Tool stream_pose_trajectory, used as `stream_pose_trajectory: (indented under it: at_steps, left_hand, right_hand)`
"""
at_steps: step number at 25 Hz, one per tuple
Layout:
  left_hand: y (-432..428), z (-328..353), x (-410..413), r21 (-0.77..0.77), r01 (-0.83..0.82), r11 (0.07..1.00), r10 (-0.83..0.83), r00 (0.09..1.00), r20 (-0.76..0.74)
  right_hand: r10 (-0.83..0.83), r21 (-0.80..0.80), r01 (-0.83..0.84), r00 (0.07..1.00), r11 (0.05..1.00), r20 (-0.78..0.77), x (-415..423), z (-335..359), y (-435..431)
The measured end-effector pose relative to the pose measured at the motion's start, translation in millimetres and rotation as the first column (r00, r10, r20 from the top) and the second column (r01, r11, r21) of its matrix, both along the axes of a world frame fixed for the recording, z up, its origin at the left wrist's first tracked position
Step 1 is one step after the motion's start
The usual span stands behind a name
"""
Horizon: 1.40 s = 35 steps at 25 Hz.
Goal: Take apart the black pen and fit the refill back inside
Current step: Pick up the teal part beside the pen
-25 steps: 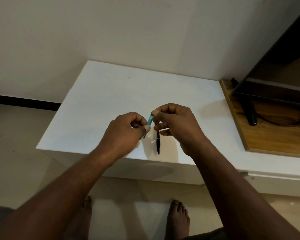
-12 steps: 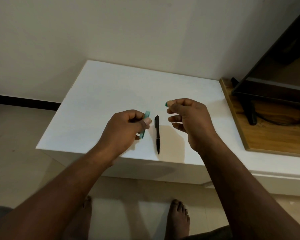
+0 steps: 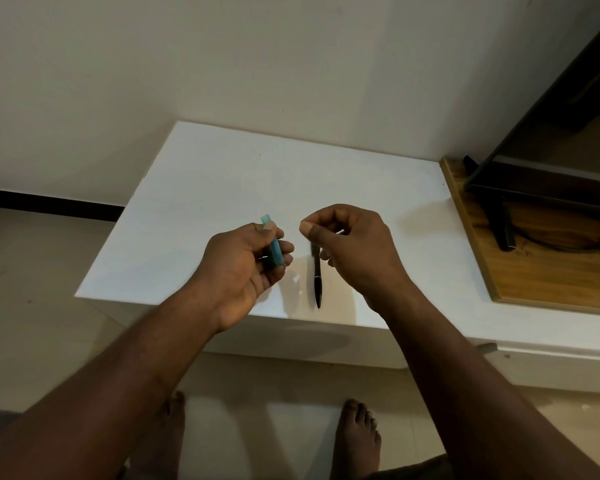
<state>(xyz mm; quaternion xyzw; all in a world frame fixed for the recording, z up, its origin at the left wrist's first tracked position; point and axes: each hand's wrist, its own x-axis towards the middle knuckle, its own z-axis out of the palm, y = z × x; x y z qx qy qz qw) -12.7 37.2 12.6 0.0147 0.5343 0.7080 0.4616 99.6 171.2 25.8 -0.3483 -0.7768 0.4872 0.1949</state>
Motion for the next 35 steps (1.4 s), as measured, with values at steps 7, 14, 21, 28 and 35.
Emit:
stream_pose_trajectory:
  at_steps: [7, 14, 21, 28, 35]
  left_hand:
    - [2.2, 1.4, 8.9, -0.315, 0.102, 0.944, -0.290, 0.712, -0.639]
    - [1.6, 1.4, 11.8, -0.349, 0.110, 0.931, -0.331, 0.658, -0.676]
    - [0.8, 0.1, 7.1, -0.286, 0.079, 0.955, -0.241, 0.768, -0.594]
    - [2.4, -14.7, -14.7, -0.333, -0.065, 0.941, -0.077, 0.915, -0.395]
    - [7.3, -18.7, -18.3, -0.348, -0.067, 0.935, -0.154, 0.808, -0.568]
  right_hand:
    - [0.036, -0.233, -0.045, 0.999, 0.972, -0.040, 0.5, -0.5, 0.0]
    - [0.021, -0.259, -0.039, 0.997, 0.965, -0.073, 1.1, -0.5, 1.3]
    - [0.024, -0.324, -0.051, 0.996, 0.945, -0.088, 0.7, -1.0, -0.6]
    - [-0.034, -0.381, 0.015, 0.999, 0.925, -0.042, 0.1, -1.1, 2.4]
    - [0.004, -0.364, -0.004, 1.000, 0.931, -0.001, -2.3, -5.3, -2.1]
